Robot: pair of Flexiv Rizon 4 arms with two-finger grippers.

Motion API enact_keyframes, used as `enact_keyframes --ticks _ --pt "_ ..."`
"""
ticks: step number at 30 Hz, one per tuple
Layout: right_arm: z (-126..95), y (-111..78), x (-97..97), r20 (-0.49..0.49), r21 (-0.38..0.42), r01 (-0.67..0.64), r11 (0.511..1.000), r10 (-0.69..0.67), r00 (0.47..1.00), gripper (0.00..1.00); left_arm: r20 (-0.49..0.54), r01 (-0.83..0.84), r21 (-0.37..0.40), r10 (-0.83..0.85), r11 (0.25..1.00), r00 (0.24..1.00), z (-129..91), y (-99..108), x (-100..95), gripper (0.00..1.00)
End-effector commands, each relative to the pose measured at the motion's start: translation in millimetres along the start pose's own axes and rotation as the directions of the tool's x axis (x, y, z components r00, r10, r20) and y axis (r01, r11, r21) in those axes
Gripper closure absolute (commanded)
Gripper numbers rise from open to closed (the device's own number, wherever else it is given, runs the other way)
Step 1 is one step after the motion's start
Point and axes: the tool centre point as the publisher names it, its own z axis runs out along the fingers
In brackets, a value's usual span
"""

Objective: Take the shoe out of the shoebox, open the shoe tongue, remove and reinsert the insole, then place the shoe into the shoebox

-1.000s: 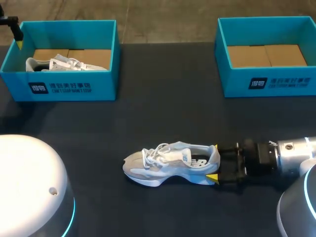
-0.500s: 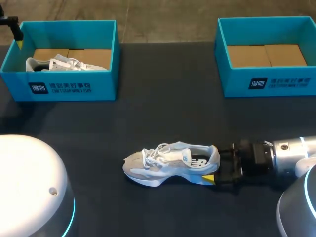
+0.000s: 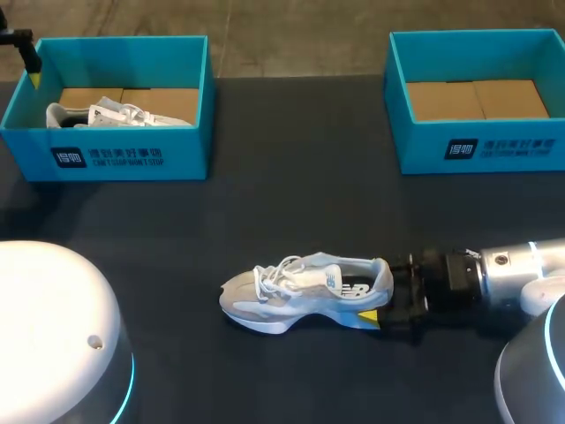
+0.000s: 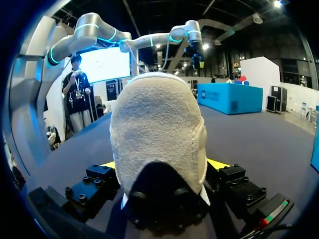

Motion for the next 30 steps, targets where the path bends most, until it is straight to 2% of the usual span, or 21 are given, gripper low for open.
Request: enact_keyframes --ticks 1,20,22,24,27,30 --pt "5.0 -0.8 -1.8 0.003 0.007 -0.001 1.000 0.001 1.000 1.00 -0.002 0.000 -0.001 0.000 1.000 1.000 -0.3 -0.8 0.2 0.00" --pt "6.6 1.7 -1.4 -0.009 -0.013 0.022 1.000 -0.022 1.000 1.00 -0.002 0.000 -0.001 0.000 1.000 1.000 -0.3 -0.8 0.2 0.00" --pt "6.6 1.7 -1.4 -0.009 -0.013 0.022 1.000 -0.022 1.000 1.00 0.015 -0.024 0.028 0.024 0.999 1.000 -6.0 -6.3 -1.9 0.00" --pt "6.6 1.7 -1.4 -0.009 -0.013 0.022 1.000 -0.022 1.000 1.00 0.013 0.029 0.059 -0.029 0.998 0.999 -5.6 -12.2 -8.1 0.00" --pt "6.6 1.7 -1.4 -0.009 -0.013 0.022 1.000 -0.022 1.000 1.00 -0.050 0.225 0.120 -0.221 0.967 0.974 -3.4 -19.6 -23.0 0.00" --pt "6.6 1.7 -1.4 -0.009 -0.013 0.022 1.000 -0.022 1.000 1.00 -0.140 0.470 0.120 -0.454 0.875 0.880 0.5 -29.2 -39.2 0.00"
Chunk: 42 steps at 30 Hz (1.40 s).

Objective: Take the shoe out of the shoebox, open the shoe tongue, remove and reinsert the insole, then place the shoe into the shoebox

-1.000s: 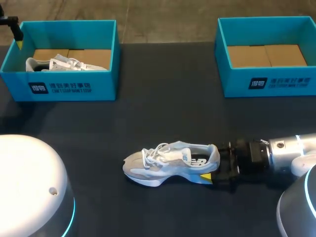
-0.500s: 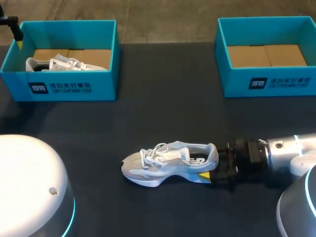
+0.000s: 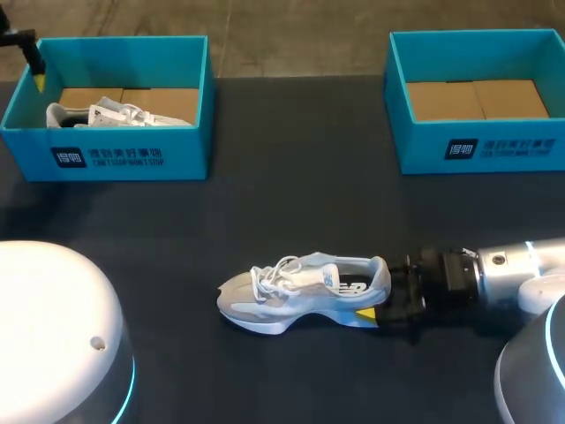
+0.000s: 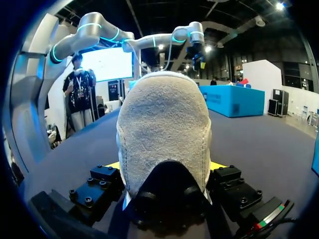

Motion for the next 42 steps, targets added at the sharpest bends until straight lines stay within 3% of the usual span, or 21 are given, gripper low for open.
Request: enact_keyframes --ticks 1,4,5,7,8,10,11,12,14,29,31,35,37,40,42 --pt "2.3 -0.1 -0.7 0.001 0.004 -0.001 1.000 0.001 1.000 1.00 -0.143 0.453 0.047 -0.443 0.890 0.885 3.5 -10.2 -26.0 0.00" --pt "2.3 -0.1 -0.7 0.001 0.004 -0.001 1.000 0.001 1.000 1.00 -0.115 0.715 -0.074 -0.718 0.695 0.686 12.9 -25.5 -40.6 0.00" --pt "2.3 -0.1 -0.7 0.001 0.004 -0.001 1.000 0.001 1.000 1.00 -0.158 0.737 -0.001 -0.728 0.675 0.667 14.0 -31.9 -43.7 0.00" --pt "2.3 -0.1 -0.7 0.001 0.004 -0.001 1.000 0.001 1.000 1.00 -0.103 0.819 -0.029 -0.816 0.574 0.568 17.3 -43.8 -50.8 0.00" --pt "2.3 -0.1 -0.7 0.001 0.004 -0.001 1.000 0.001 1.000 1.00 -0.145 0.816 0.046 -0.804 0.576 0.576 17.1 -47.9 -52.8 0.00" --pt "2.3 -0.1 -0.7 0.001 0.004 -0.001 1.000 0.001 1.000 1.00 -0.088 0.876 0.026 -0.872 0.482 0.482 20.1 -55.6 -59.1 0.00" --pt "2.3 -0.1 -0.7 0.001 0.004 -0.001 1.000 0.001 1.000 1.00 -0.110 0.871 0.053 -0.864 0.489 0.491 20.4 -58.6 -61.2 0.00" --pt "2.3 -0.1 -0.7 0.001 0.004 -0.001 1.000 0.001 1.000 1.00 -0.071 0.890 0.014 -0.888 0.455 0.455 21.8 -63.5 -64.8 0.00" --pt "2.3 -0.1 -0.7 0.001 0.004 -0.001 1.000 0.001 1.000 1.00 -0.058 0.893 0.000 -0.891 0.451 0.450 22.8 -73.2 -70.2 0.00" --pt "2.3 -0.1 -0.7 0.001 0.004 -0.001 1.000 0.001 1.000 1.00 -0.058 0.893 0.000 -0.891 0.451 0.450 22.8 -73.2 -70.2 0.00" --pt "2.3 -0.1 -0.7 0.001 0.004 -0.001 1.000 0.001 1.000 1.00 -0.051 0.911 0.029 -0.909 0.412 0.413 26.3 -92.2 -76.8 0.00" --pt "2.3 -0.1 -0.7 0.001 0.004 -0.001 1.000 0.001 1.000 1.00 -0.061 0.972 0.013 -0.970 0.236 0.236 36.4 -129.0 -87.3 0.00" --pt "2.3 -0.1 -0.7 0.001 0.004 -0.001 1.000 0.001 1.000 1.00 -0.105 0.994 0.005 -0.989 0.106 0.106 39.9 -143.6 -91.0 0.00" --pt "2.3 -0.1 -0.7 0.001 0.004 -0.001 1.000 0.001 1.000 1.00 -0.133 0.995 -0.011 -0.986 -0.099 -0.100 44.9 -160.6 -95.1 0.00" --pt "2.3 -0.1 -0.7 0.001 0.004 -0.001 1.000 0.001 1.000 1.00 -0.250 0.945 -0.006 -0.915 -0.327 -0.318 46.3 -163.7 -97.2 0.00"
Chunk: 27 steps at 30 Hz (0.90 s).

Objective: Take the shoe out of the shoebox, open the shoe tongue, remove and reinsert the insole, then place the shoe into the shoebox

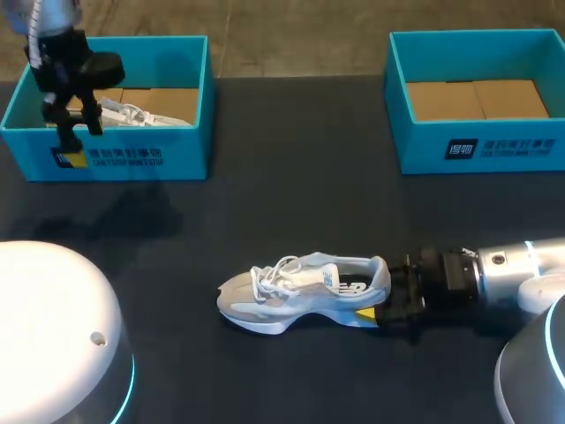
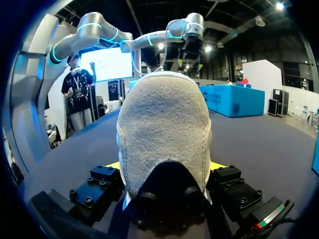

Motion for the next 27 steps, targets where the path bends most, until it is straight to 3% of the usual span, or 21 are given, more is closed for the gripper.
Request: enact_keyframes --ticks 1,2,16,19,21,22,25,27 --pt "1.9 -0.2 -0.4 0.002 0.003 -0.001 1.000 0.001 1.000 1.00 -0.173 0.542 0.051 -0.527 0.839 0.832 7.3 -2.8 17.7 0.00" --pt "1.9 -0.2 -0.4 0.002 0.003 -0.001 1.000 0.001 1.000 1.00 -0.115 0.589 0.067 -0.580 0.806 0.807 8.1 -3.8 23.5 0.00" --pt "1.9 -0.2 -0.4 0.002 0.003 -0.001 1.000 0.001 1.000 1.00 -0.115 0.589 0.067 -0.580 0.806 0.807 8.1 -3.8 23.5 0.00" --pt "1.9 -0.2 -0.4 0.002 0.003 -0.001 1.000 0.001 1.000 1.00 -0.097 0.713 0.018 -0.709 0.700 0.699 24.8 -27.7 44.7 0.00" --pt "1.9 -0.2 -0.4 0.002 0.003 -0.001 1.000 0.001 1.000 1.00 -0.046 0.811 -0.030 -0.811 0.584 0.583 37.4 -44.3 59.3 0.00" --pt "1.9 -0.2 -0.4 0.002 0.003 -0.001 1.000 0.001 1.000 1.00 -0.008 0.846 -0.020 -0.846 0.533 0.533 43.5 -50.8 67.1 0.00" --pt "1.9 -0.2 -0.4 0.002 0.003 -0.001 1.000 0.001 1.000 1.00 0.033 0.879 0.015 -0.879 0.476 0.475 52.5 -60.2 93.4 0.00" --pt "1.9 -0.2 -0.4 0.002 0.003 -0.001 1.000 0.001 1.000 1.00 0.061 0.907 0.093 -0.912 0.410 0.406 55.7 -64.9 105.1 0.00"
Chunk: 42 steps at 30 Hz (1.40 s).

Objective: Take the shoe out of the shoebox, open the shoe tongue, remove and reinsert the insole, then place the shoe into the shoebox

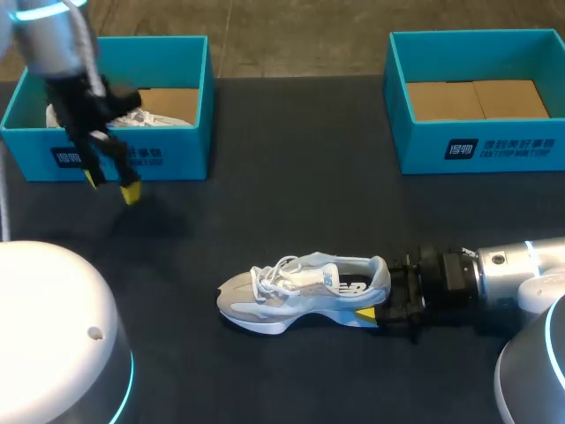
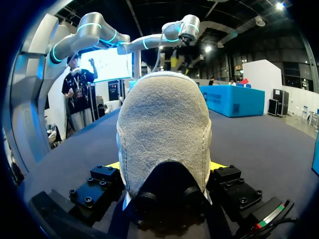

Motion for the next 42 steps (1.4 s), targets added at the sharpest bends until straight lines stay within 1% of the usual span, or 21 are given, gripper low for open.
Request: enact_keyframes --ticks 1,3,4,5,8,10,11,12,13,14,15,27,28,29,30,31,34,37,40,42 --pt "1.8 -0.3 -0.4 0.002 0.003 -0.001 1.000 0.001 1.000 1.00 0.171 0.266 0.157 -0.292 0.951 0.941 18.1 19.9 38.8 0.00" --pt "1.8 -0.3 -0.4 0.002 0.003 -0.001 1.000 0.001 1.000 1.00 0.141 0.290 0.122 -0.306 0.949 0.942 21.9 22.0 48.1 0.00" --pt "1.8 -0.3 -0.4 0.002 0.003 -0.001 1.000 0.001 1.000 1.00 0.149 0.302 0.125 -0.319 0.945 0.936 23.4 21.7 50.4 0.00" --pt "1.8 -0.3 -0.4 0.002 0.003 -0.001 1.000 0.001 1.000 1.00 0.142 0.320 0.101 -0.332 0.942 0.933 26.3 20.5 54.4 0.00" --pt "1.8 -0.3 -0.4 0.002 0.003 -0.001 1.000 0.001 1.000 1.00 0.155 0.354 0.095 -0.365 0.931 0.918 31.6 18.4 65.4 0.00" --pt "1.8 -0.3 -0.4 0.002 0.003 -0.001 1.000 0.001 1.000 1.00 0.179 0.379 0.181 -0.410 0.907 0.895 35.5 16.9 74.9 0.00" --pt "1.8 -0.3 -0.4 0.002 0.003 -0.001 1.000 0.001 1.000 1.00 0.164 0.360 0.147 -0.381 0.921 0.910 36.9 16.4 80.6 0.00" --pt "1.8 -0.3 -0.4 0.002 0.003 -0.001 1.000 0.001 1.000 1.00 0.160 0.367 0.161 -0.391 0.916 0.906 38.1 14.8 85.9 0.00" --pt "1.8 -0.3 -0.4 0.002 0.003 -0.001 1.000 0.001 1.000 1.00 0.156 0.394 0.212 -0.429 0.894 0.890 39.9 10.8 91.1 0.00" --pt "1.8 -0.3 -0.4 0.002 0.003 -0.001 1.000 0.001 1.000 1.00 0.142 0.395 0.217 -0.429 0.893 0.892 41.5 5.6 96.1 0.00" --pt "1.8 -0.3 -0.4 0.002 0.003 -0.001 1.000 0.001 1.000 1.00 0.146 0.386 0.200 -0.417 0.901 0.897 43.5 -1.2 101.0 0.00" --pt "1.8 -0.3 -0.4 0.002 0.003 -0.001 1.000 0.001 1.000 1.00 0.146 0.386 0.200 -0.417 0.901 0.897 43.5 -1.2 101.0 0.00" --pt "1.8 -0.3 -0.4 0.002 0.003 -0.001 1.000 0.001 1.000 1.00 0.171 0.405 0.206 -0.440 0.891 0.881 50.3 -8.8 102.1 0.00" --pt "1.8 -0.3 -0.4 0.002 0.003 -0.001 1.000 0.001 1.000 1.00 0.167 0.409 0.197 -0.441 0.891 0.882 55.9 -14.4 106.0 0.00" --pt "1.8 -0.3 -0.4 0.002 0.003 -0.001 1.000 0.001 1.000 1.00 0.161 0.401 0.164 -0.425 0.901 0.891 60.4 -19.9 110.3 0.00" --pt "1.8 -0.3 -0.4 0.002 0.003 -0.001 1.000 0.001 1.000 1.00 0.165 0.399 0.155 -0.422 0.904 0.892 64.0 -25.5 115.5 0.00" --pt "1.8 -0.3 -0.4 0.002 0.003 -0.001 1.000 0.001 1.000 1.00 0.180 0.406 0.166 -0.432 0.899 0.884 72.1 -39.1 132.0 0.00" --pt "1.8 -0.3 -0.4 0.002 0.003 -0.001 1.000 0.001 1.000 1.00 0.168 0.414 0.158 -0.437 0.897 0.884 73.6 -47.8 143.3 0.00" --pt "1.8 -0.3 -0.4 0.002 0.003 -0.001 1.000 0.001 1.000 1.00 0.151 0.433 0.134 -0.450 0.892 0.880 72.2 -60.3 151.5 0.00" --pt "1.8 -0.3 -0.4 0.002 0.003 -0.001 1.000 0.001 1.000 1.00 0.157 0.431 0.113 -0.444 0.895 0.882 73.2 -66.2 155.8 0.00"
